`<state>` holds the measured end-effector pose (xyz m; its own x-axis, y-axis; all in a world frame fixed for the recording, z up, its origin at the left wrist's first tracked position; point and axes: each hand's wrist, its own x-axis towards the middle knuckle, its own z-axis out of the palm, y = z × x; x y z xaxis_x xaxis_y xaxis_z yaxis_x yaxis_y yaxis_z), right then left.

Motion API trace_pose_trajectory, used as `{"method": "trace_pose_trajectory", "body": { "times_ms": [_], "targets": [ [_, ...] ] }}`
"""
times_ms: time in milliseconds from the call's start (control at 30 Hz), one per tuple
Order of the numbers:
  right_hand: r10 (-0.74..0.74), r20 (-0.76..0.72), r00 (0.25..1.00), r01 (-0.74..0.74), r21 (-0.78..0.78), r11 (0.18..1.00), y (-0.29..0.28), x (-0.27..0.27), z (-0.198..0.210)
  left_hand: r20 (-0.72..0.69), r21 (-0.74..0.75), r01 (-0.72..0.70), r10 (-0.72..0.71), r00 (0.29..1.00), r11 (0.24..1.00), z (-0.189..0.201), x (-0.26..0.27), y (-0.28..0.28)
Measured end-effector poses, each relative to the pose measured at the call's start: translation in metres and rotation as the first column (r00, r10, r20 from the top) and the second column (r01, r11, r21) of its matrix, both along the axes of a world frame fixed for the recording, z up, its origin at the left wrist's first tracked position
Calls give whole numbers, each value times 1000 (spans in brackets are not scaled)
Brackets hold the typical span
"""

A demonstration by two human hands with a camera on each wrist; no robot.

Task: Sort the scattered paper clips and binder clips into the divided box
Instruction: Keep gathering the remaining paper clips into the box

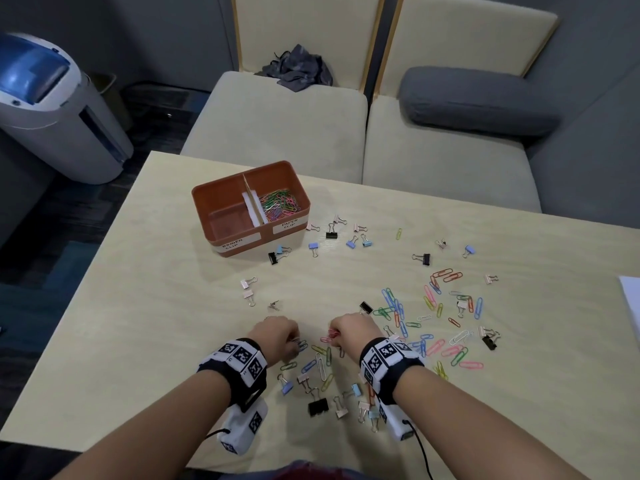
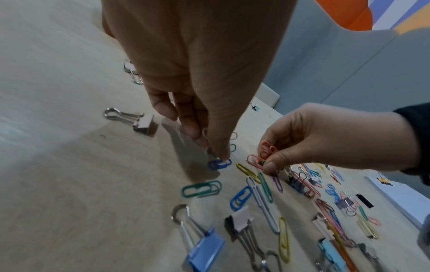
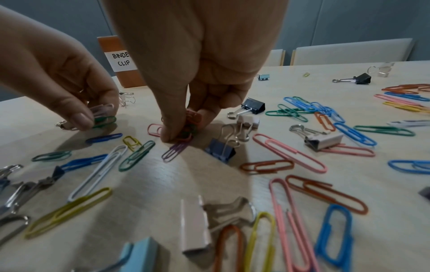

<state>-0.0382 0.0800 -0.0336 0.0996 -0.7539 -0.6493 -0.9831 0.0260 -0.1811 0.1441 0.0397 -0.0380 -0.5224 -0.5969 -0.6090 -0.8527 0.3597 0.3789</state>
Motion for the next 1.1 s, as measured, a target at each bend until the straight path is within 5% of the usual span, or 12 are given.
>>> {"method": "trace_pose_trajectory", "body": {
  "times_ms": [167, 400, 767, 1100],
  "targets": [
    [-11, 35, 999, 11, -2, 1000, 2, -1, 3, -12, 3, -46, 46, 999, 999, -2, -6, 9],
    [-66, 144, 987, 71, -33, 997, 14, 5, 3, 94, -158, 77, -62, 994, 984, -4, -12, 13],
    [-82, 16, 997, 82, -63, 995, 20, 30, -3, 236, -231, 224, -169, 957, 947, -11, -6, 0],
    [-23, -5, 1000, 23, -55, 998, 21, 35, -2, 173, -238, 234, -196, 965, 943, -12, 0, 4]
  ]
}}
